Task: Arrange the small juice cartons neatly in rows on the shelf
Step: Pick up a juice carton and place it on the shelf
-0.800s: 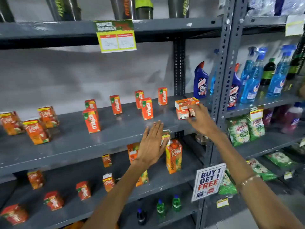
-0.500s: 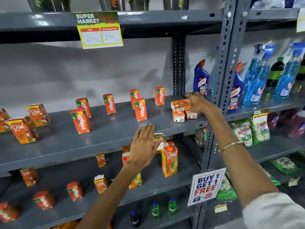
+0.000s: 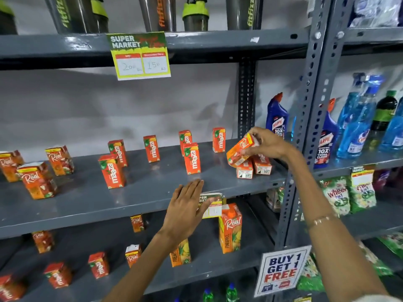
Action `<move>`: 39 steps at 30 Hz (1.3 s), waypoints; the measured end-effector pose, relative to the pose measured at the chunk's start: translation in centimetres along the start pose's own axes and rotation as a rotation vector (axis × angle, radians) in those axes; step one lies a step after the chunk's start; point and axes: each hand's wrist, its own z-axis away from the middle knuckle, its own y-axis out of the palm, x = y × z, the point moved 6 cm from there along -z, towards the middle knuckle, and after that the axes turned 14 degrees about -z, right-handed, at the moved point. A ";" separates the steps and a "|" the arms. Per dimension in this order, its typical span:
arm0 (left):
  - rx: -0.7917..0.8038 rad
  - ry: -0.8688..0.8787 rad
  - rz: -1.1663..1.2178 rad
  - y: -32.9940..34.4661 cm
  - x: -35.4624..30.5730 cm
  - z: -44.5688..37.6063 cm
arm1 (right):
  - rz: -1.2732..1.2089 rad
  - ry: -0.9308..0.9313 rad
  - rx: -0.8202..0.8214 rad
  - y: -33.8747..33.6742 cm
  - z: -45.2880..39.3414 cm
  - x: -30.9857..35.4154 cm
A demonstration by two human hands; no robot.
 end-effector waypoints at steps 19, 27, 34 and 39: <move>-0.028 -0.344 -0.195 -4.8 26.2 15.5 | -1.164 -0.167 0.275 34.6 2.8 14.7; -0.037 -0.356 -0.218 -5.7 41.8 22.8 | -1.050 -0.166 0.286 53.0 -0.6 23.6; -0.047 -0.349 -0.231 -6.4 50.1 26.5 | -0.788 -0.236 0.216 65.8 -4.7 29.1; -0.074 -0.327 -0.191 -5.8 50.8 26.8 | -0.727 -0.140 0.161 69.0 -7.2 28.2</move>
